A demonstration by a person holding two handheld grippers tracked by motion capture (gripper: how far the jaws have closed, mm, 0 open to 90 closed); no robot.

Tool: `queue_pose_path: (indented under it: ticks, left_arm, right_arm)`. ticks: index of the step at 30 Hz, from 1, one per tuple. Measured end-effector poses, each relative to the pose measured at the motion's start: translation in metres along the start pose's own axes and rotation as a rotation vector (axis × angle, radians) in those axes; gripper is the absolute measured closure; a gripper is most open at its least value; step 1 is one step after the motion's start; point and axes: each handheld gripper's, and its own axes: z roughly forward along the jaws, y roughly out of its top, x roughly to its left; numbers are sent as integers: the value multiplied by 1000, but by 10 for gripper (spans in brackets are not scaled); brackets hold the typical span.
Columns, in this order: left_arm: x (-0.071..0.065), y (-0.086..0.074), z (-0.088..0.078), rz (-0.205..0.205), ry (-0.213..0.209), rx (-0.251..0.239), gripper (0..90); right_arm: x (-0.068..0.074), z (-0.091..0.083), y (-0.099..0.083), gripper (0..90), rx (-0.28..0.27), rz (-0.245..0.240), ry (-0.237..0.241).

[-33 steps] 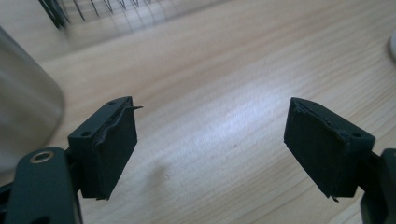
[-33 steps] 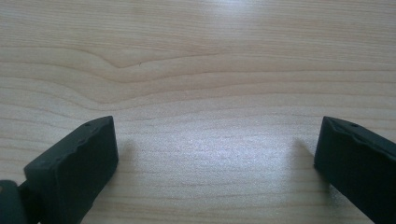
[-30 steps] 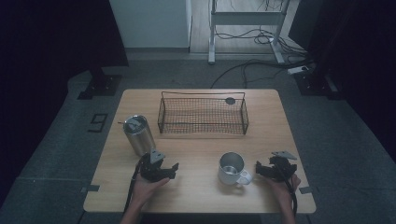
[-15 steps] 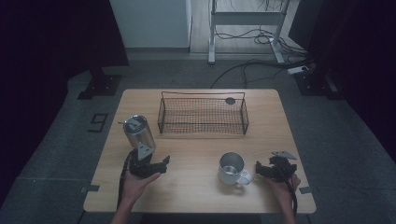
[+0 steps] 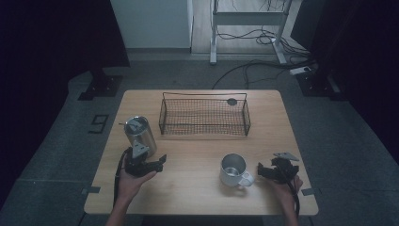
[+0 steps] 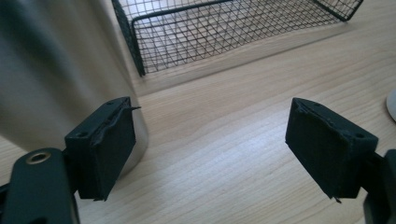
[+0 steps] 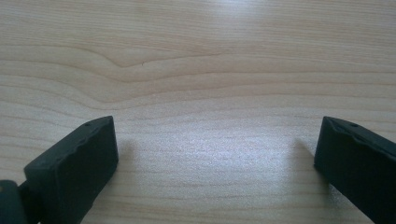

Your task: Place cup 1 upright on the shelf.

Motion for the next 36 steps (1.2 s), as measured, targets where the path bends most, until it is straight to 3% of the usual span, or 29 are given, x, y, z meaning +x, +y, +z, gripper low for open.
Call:
queue_pose_path:
  ticks: [25, 36]
  left_arm:
    - [45, -3, -14, -80, 63, -28, 144]
    - [56, -2, -9, -83, 70, -27, 96]
  right_arm:
    - [0, 0, 0, 0, 0, 0, 0]
    - [0, 0, 0, 0, 0, 0, 0]
